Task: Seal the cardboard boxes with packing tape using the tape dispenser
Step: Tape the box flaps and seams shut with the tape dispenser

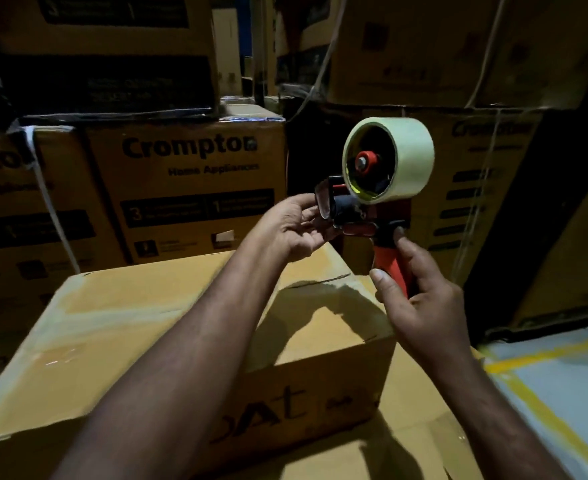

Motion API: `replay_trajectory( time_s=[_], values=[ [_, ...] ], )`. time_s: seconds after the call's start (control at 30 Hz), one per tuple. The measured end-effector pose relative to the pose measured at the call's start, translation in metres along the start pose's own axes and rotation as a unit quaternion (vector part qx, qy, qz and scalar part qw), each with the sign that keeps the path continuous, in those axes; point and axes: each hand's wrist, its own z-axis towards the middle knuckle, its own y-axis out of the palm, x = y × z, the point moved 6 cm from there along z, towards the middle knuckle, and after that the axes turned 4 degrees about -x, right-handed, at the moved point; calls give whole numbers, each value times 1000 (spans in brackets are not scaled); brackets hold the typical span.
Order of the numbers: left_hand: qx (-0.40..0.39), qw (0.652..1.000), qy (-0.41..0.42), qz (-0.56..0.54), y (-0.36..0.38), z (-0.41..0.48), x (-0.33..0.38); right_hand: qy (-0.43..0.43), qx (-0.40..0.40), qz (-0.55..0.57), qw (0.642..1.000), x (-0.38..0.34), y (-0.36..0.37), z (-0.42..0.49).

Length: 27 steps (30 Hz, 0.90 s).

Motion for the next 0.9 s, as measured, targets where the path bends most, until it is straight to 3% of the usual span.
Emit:
replay_trajectory(
  time_s=[0.2, 0.47, 0.6, 0.7, 0.73, 0.9],
  values=[
    [46, 975, -11, 216, 15, 51, -2, 4, 0, -40, 999, 20, -22, 14],
    [80, 943, 35, 320, -8, 124, 12, 62, -38, -80, 994, 40, 3, 35],
    [118, 909, 75, 393, -26, 161, 14, 114, -69, -105, 986, 47, 26, 47],
    [214, 830, 165, 488, -44, 174, 27, 159, -87, -132, 974, 54, 39, 43],
    [222, 818, 179, 499, -51, 180, 29, 169, -99, -141, 971, 56, 42, 40],
    [197, 818, 144, 521, -66, 205, 17, 191, -108, -151, 964, 63, 53, 36]
  ],
)
